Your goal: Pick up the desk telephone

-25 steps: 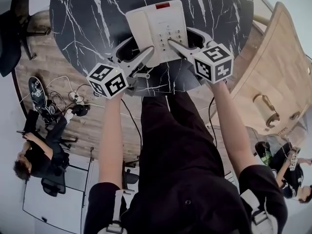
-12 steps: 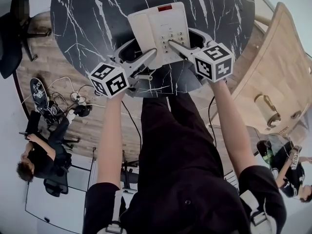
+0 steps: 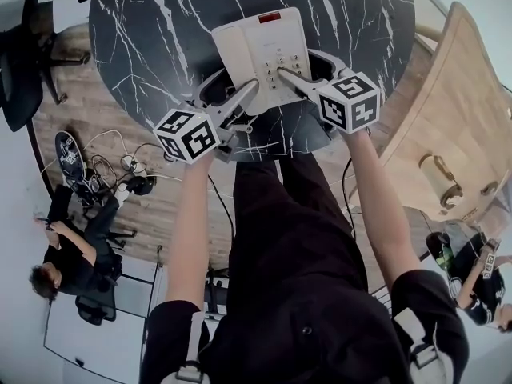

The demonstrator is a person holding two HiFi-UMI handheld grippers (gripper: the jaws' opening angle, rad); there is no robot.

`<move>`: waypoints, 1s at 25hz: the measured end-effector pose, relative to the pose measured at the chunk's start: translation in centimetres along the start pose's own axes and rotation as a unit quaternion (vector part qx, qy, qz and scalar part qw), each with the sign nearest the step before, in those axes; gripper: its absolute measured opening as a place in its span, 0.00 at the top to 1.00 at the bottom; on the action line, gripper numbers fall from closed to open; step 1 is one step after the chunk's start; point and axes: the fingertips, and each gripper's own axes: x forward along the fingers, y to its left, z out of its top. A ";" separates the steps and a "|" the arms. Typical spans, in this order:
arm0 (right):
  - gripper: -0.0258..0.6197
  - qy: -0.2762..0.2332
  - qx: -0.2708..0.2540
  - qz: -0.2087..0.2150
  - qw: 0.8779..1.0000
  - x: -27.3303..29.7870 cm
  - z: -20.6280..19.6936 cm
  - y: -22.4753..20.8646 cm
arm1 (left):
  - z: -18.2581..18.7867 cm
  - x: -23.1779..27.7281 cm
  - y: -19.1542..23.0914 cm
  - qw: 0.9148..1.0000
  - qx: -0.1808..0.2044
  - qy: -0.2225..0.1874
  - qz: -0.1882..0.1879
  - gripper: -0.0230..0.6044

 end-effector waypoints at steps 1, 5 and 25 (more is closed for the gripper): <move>0.48 0.002 0.002 -0.001 1.000 0.0 0.0 0.0 | 0.1 0.0 0.0 1.000 -0.003 0.000 0.002 0.44; 0.48 0.001 0.008 -0.002 1.000 -0.7 0.1 0.1 | 0.7 0.0 -0.8 1.000 0.001 0.000 0.005 0.46; 0.49 -0.062 0.002 0.001 0.998 -8.3 4.5 3.2 | 5.1 -2.7 -9.5 0.998 0.052 -0.028 0.024 0.47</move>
